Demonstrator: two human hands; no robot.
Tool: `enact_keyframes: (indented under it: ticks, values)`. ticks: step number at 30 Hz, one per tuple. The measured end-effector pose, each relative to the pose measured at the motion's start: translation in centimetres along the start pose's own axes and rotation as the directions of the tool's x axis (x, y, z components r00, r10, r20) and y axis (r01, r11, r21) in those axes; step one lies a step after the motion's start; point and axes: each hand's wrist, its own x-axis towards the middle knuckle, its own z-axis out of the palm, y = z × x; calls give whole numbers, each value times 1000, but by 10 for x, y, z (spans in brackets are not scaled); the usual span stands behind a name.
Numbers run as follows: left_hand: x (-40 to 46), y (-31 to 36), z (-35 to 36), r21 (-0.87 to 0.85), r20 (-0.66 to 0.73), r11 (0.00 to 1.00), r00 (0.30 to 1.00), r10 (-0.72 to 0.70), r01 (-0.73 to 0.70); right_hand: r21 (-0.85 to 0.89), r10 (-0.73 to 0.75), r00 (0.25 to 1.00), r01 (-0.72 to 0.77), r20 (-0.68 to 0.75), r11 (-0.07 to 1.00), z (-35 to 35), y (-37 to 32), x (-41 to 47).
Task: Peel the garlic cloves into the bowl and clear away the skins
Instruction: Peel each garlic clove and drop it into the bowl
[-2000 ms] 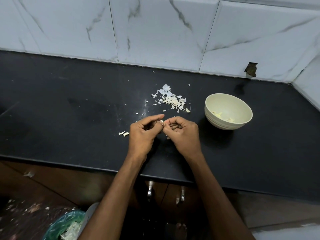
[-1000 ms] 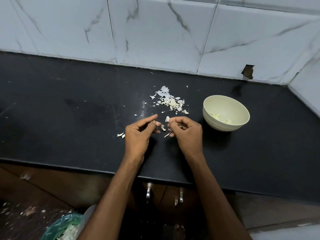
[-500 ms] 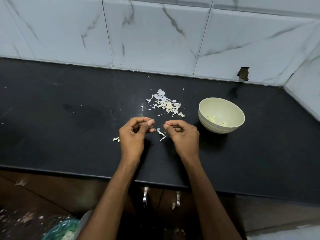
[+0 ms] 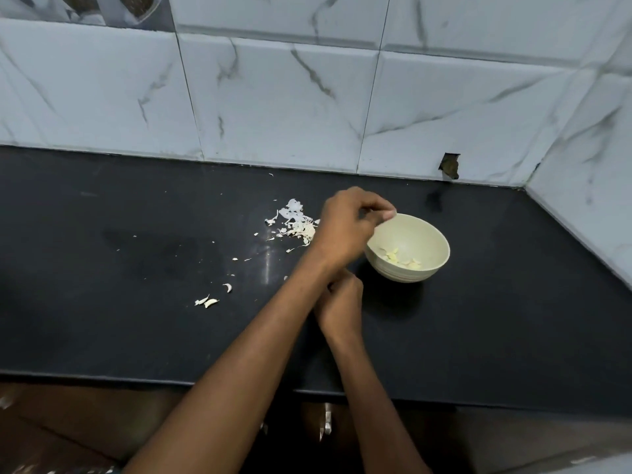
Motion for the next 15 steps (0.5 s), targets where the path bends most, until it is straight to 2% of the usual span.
enact_keyframes:
  ticks: [4,6,10,15]
  values:
    - [22,-12,27,295,176,955,981,-80,25,43,17,1000,-18,6,999,-2,0,3]
    - [26,-17,23,339,192,941,977,-92,22,7,6,1000,-6,4,1000,-2,1,5]
    - [21,-20,-4,196,83,980,995,-62,44,-78,-53,998,51,-34,996,-3,2,10]
    - [-34,-42,-65,-57,-189,995,978,-89,80,-132,-156,988,154,-4,979,0,6,11]
